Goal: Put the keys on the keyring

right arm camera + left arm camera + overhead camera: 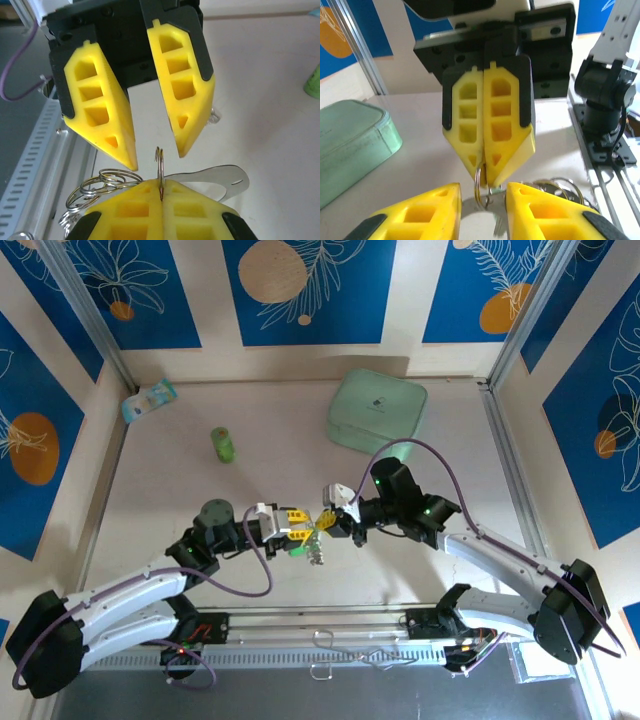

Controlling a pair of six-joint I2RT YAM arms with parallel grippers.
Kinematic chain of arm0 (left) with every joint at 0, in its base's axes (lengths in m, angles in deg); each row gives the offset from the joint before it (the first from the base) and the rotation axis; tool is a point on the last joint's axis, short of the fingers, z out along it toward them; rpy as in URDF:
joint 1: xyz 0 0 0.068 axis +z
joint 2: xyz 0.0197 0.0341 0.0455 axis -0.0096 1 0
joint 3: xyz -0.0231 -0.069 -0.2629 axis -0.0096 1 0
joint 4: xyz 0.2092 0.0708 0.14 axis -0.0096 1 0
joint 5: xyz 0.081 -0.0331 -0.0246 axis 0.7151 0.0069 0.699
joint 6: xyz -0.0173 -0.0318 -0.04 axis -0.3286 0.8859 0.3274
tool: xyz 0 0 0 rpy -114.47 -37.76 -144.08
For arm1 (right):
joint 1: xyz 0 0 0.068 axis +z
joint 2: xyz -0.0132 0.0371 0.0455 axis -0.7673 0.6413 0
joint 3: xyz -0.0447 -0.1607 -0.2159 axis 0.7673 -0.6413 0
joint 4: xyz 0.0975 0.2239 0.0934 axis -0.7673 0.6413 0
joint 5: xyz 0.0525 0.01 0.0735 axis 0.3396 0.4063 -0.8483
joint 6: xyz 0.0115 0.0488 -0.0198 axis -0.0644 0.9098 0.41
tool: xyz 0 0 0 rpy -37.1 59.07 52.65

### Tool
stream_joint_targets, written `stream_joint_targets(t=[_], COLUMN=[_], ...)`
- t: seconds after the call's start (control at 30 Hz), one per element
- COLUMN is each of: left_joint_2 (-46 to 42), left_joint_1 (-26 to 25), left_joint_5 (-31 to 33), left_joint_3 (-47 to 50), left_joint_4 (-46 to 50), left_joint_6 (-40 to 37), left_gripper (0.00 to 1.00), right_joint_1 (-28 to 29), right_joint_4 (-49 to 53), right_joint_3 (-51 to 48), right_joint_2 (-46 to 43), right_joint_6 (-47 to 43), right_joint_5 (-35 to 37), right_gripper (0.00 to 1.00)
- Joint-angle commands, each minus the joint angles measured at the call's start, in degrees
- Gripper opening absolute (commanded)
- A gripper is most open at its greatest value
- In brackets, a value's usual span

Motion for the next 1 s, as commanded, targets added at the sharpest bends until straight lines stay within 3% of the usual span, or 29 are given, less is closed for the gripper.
stream_joint_targets(t=[0.0,0.2,0.6,0.8,0.9,0.97], left_joint_2=[-1.22,-0.55,0.89,1.28,1.39,1.22], left_joint_1=[-0.29,-0.39,-0.44,-0.51,-0.50,-0.47], left_joint_5=[1.35,1.12,-0.70,-1.43,-1.58,-1.60], left_joint_3=[-4.25,-8.48,-10.77,-11.21,-11.20,-11.03], left_joint_4=[9.43,18.82,20.02,20.59,20.50,20.35], left_joint_6=[-4.09,-8.14,-8.96,-9.07,-9.26,-9.22], left_gripper=[0.31,0.31,0.25,0.13,0.00,0.00], right_joint_1=[0.51,1.85,6.20,8.38,8.14,6.91], right_joint_4=[7.93,16.51,22.20,24.14,22.95,20.29], right_joint_3=[4.88,10.41,16.95,18.59,18.22,16.73], right_joint_2=[0.12,1.56,5.81,7.98,7.56,6.16], right_joint_6=[-5.43,-10.37,-14.83,-16.52,-15.61,-13.79], right_joint_5=[2.85,7.08,11.15,14.83,13.46,11.49], right_gripper=[0.00,0.00,0.00,0.00,0.00,0.05])
